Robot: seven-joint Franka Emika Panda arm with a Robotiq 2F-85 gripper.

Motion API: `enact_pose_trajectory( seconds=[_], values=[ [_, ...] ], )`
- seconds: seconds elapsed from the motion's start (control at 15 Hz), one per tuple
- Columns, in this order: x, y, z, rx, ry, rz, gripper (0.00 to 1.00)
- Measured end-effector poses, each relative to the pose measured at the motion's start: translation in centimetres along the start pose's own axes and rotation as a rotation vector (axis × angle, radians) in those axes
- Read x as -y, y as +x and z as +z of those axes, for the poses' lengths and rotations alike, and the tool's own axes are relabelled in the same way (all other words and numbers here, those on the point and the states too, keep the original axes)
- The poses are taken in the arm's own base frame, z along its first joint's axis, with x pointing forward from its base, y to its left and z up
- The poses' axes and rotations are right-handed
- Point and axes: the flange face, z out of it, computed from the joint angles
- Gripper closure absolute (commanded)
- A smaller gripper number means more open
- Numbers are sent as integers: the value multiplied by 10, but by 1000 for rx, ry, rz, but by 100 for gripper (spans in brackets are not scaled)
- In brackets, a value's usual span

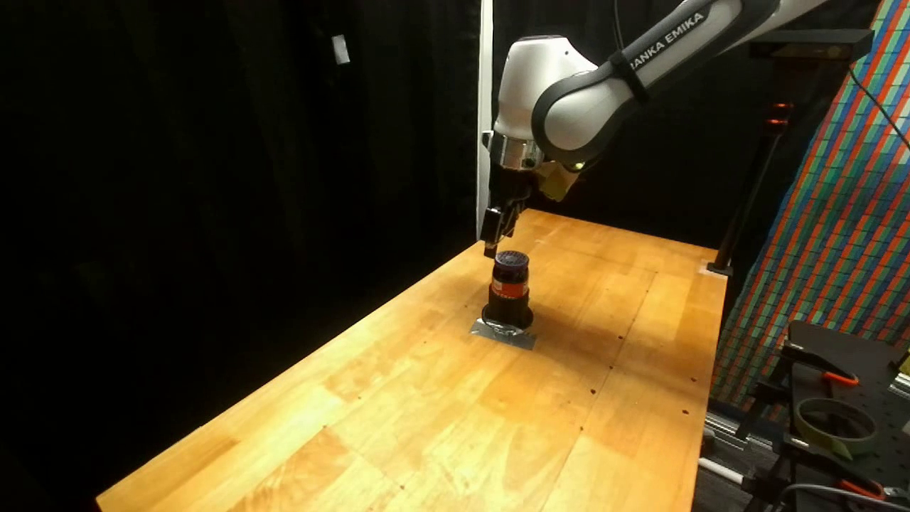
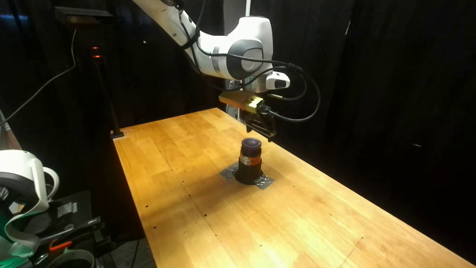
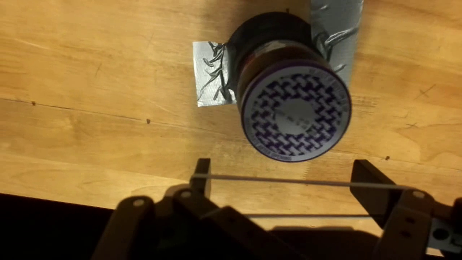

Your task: Put the rubber band around the jar.

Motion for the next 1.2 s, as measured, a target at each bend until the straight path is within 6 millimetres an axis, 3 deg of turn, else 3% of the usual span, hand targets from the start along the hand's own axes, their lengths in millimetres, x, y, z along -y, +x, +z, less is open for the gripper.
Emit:
enact_pose_trajectory(
  seconds=[0.27, 0.6, 1.2],
  values=[
    [-14, 5, 28, -4, -28, 9, 0],
    [-8, 4, 56, 15, -22, 8, 0],
    [-7, 3, 61, 22, -6, 51, 0]
  ],
)
